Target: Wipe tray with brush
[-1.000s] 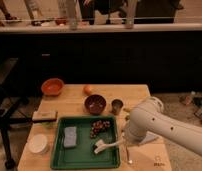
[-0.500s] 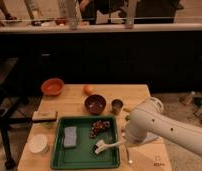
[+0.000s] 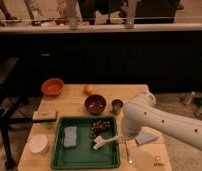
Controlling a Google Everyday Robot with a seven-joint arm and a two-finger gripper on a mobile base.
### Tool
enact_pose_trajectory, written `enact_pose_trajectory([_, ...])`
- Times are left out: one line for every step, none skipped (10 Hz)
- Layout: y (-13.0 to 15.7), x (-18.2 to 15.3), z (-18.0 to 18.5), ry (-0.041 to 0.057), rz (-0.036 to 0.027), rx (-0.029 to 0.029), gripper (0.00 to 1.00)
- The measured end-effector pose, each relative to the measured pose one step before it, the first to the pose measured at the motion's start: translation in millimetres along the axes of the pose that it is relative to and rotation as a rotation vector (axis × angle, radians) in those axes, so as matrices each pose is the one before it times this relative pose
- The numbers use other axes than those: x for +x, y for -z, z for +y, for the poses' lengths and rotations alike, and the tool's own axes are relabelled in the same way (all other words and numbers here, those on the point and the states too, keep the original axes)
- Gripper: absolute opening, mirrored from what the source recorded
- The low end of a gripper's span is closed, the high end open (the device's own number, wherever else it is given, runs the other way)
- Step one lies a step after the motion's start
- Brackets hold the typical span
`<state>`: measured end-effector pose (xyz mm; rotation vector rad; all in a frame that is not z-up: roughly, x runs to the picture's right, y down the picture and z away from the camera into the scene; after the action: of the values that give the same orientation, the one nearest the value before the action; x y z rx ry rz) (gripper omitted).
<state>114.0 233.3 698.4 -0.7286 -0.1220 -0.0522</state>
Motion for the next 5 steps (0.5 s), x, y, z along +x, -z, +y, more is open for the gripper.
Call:
enact_pose_trajectory([-0.15,-10.48,-2.11,0.02688,0.00205,-0.00089,0.0])
enact_pose_trajectory([-0.45,-12.11,4.82,0.03687,0.00674,-0.00918,0.0])
enact_pose_trajectory([-0.64,-7.38,8.88,0.03054,0.00183,-0.00978,0.0])
enact_pose_trajectory([-1.09,-4.65,9.05,0.0211,0.00106,-0.00893,0.0])
enact_pose_trajectory([-2.45,-2.0,11.16,0.01521,0.00099,-0.01269,0.0])
